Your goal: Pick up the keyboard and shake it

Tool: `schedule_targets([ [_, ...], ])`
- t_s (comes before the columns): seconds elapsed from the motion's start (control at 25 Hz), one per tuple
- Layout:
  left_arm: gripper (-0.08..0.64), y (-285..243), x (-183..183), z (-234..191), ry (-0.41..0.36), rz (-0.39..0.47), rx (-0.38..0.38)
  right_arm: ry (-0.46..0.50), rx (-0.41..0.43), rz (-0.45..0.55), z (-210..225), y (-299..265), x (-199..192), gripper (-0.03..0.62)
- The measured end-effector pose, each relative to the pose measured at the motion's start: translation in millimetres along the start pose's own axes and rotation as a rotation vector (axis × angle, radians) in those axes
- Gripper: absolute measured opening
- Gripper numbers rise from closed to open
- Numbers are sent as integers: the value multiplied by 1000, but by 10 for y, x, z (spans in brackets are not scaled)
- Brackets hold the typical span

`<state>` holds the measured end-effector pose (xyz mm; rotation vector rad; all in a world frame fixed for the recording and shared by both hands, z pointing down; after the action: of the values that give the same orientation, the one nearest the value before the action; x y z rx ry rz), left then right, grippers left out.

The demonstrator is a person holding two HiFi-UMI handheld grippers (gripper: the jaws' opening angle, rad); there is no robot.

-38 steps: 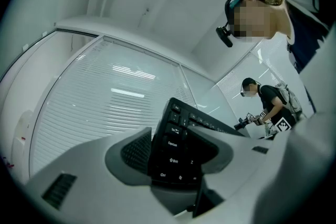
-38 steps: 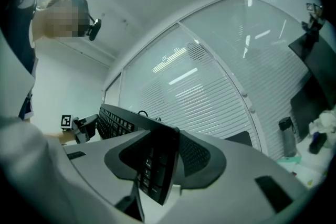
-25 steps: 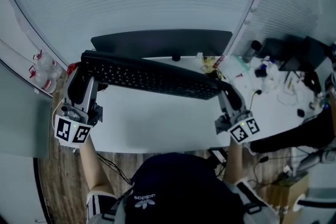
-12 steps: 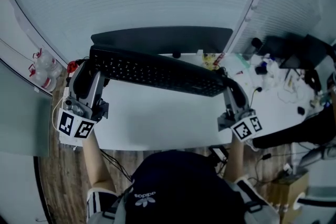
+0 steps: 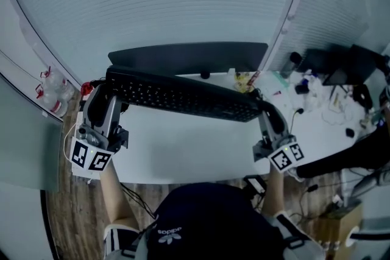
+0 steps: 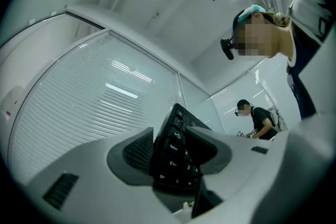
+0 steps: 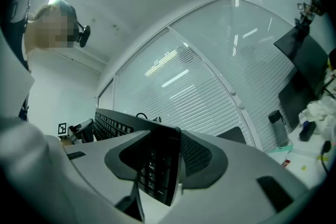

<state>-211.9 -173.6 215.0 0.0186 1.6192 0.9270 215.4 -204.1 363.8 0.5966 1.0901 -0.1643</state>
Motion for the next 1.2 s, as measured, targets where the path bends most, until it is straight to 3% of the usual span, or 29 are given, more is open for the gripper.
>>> schedule_targets([
  [0.52, 190, 25, 11, -24, -6, -1, 21, 37, 29, -7, -61, -125, 47, 161],
  [1.2, 190, 26, 84, -57, 5, 73, 7, 55, 35, 8, -147, -225, 142, 161],
])
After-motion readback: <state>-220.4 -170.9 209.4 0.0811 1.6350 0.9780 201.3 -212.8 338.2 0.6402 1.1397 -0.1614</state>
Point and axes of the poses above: the fingertips, and each gripper's own axes: y backward along the fingers, z to its right, x out of its top, the point moved 1 cm from there along y, backward along the fingers, and after that the axes turned 10 degrees about z, right-handed, at the moved point
